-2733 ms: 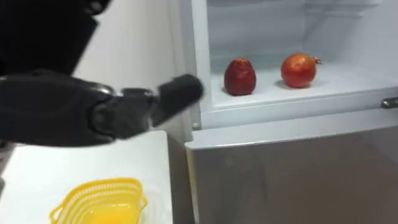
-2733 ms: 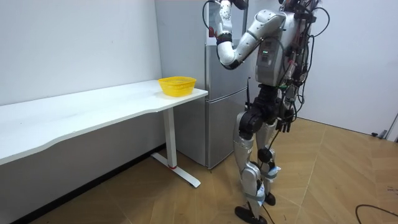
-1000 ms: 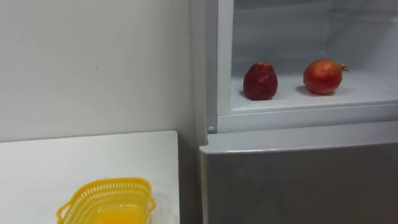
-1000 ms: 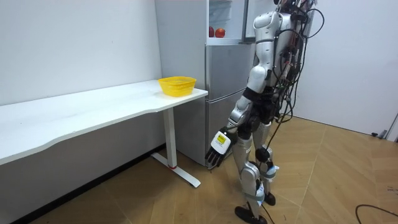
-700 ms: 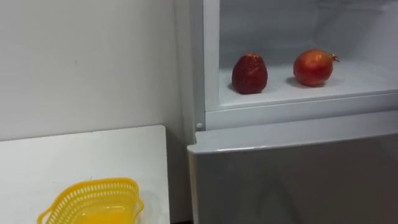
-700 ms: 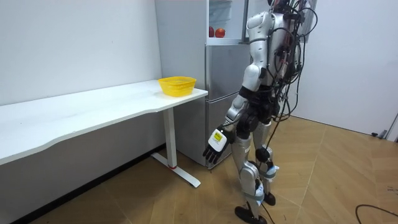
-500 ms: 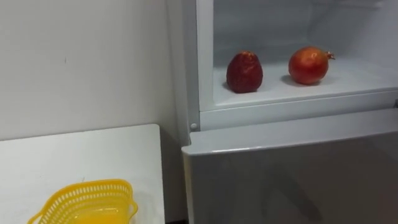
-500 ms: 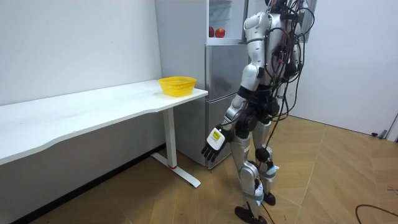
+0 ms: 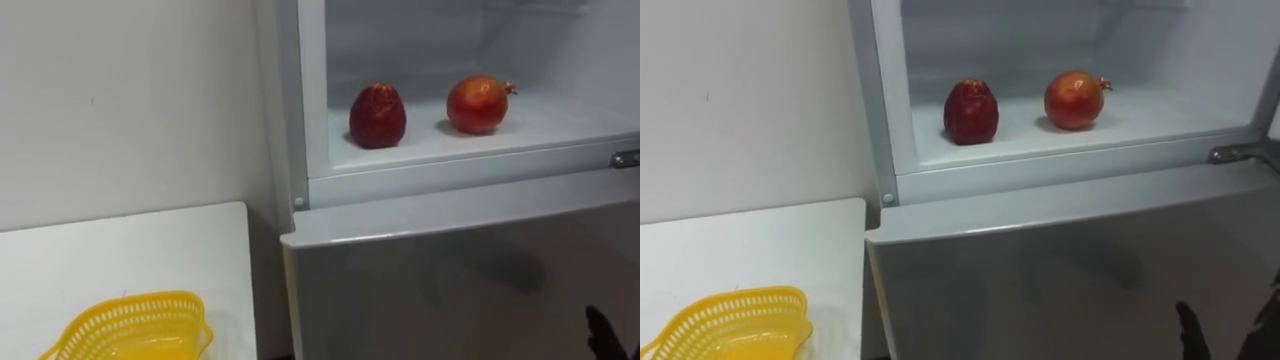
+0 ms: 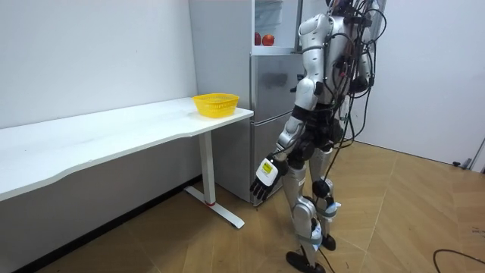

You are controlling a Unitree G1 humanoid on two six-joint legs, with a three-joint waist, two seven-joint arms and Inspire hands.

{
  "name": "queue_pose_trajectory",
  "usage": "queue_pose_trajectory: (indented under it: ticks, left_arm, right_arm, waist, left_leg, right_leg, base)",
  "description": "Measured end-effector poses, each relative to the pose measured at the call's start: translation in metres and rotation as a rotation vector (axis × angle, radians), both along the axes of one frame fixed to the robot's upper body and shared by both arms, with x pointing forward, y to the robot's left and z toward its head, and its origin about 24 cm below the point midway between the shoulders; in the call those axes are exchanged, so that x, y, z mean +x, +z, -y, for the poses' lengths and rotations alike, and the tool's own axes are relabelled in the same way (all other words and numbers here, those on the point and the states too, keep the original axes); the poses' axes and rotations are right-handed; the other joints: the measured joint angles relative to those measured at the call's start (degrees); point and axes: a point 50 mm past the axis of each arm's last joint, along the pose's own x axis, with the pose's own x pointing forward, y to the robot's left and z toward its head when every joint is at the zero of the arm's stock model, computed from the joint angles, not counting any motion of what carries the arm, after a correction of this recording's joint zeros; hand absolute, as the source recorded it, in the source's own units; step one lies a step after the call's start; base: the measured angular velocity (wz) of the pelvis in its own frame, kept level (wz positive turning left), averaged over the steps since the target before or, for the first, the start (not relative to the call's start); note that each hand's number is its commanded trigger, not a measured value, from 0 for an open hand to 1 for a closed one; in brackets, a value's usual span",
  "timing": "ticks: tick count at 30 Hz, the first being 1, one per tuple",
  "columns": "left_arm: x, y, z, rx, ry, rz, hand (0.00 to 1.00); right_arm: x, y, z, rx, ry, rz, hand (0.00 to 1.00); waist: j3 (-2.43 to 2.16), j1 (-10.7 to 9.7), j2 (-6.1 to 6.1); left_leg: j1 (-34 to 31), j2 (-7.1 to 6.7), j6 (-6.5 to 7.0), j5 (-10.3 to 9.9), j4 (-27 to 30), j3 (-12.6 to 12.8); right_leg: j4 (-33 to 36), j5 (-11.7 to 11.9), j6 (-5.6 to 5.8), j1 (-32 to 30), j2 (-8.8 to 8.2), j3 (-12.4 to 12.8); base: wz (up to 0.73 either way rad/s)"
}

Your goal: Retrieve from the upper fridge

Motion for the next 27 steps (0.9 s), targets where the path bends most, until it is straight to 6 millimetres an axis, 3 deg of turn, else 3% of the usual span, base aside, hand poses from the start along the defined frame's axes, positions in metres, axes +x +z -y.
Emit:
queue_pose_trajectory:
  ticks: [15, 20, 27]
  left_arm:
    - [-0.002, -0.003, -0.006, -0.031, -0.051, -0.069, 0.00]
    - [-0.005, -0.003, -0.007, -0.026, -0.065, -0.085, 0.00]
    - [-0.004, -0.003, -0.004, -0.024, -0.134, -0.109, 0.00]
  right_arm:
    - [0.029, 0.067, -0.023, -0.082, 0.075, 0.393, 0.00]
    - [0.033, 0.086, -0.027, -0.073, 0.076, 0.503, 0.00]
    - [0.037, 0.120, -0.030, -0.080, 0.098, 0.668, 0.00]
  waist:
    - [0.00, 3.59, -0.69]
    - [0.32, 3.79, -1.30]
    - [0.30, 3.75, -1.60]
  left_leg:
    - [-0.76, 0.06, 0.00, 0.01, 0.07, -0.08]
    - [-1.06, 0.02, -0.01, 0.01, 0.06, -1.57]
    - [-1.09, 0.06, -0.01, 0.02, 0.07, -3.42]
  right_leg:
    - [0.17, 0.59, 0.15, -0.60, 0.09, -0.16]
    - [-0.80, 0.63, 0.14, 0.17, -0.25, -2.24]
    - [-1.12, 0.64, 0.14, 1.18, -0.33, -4.26]
  base:
    - [0.01]
    - [0.16]
    - [0.11]
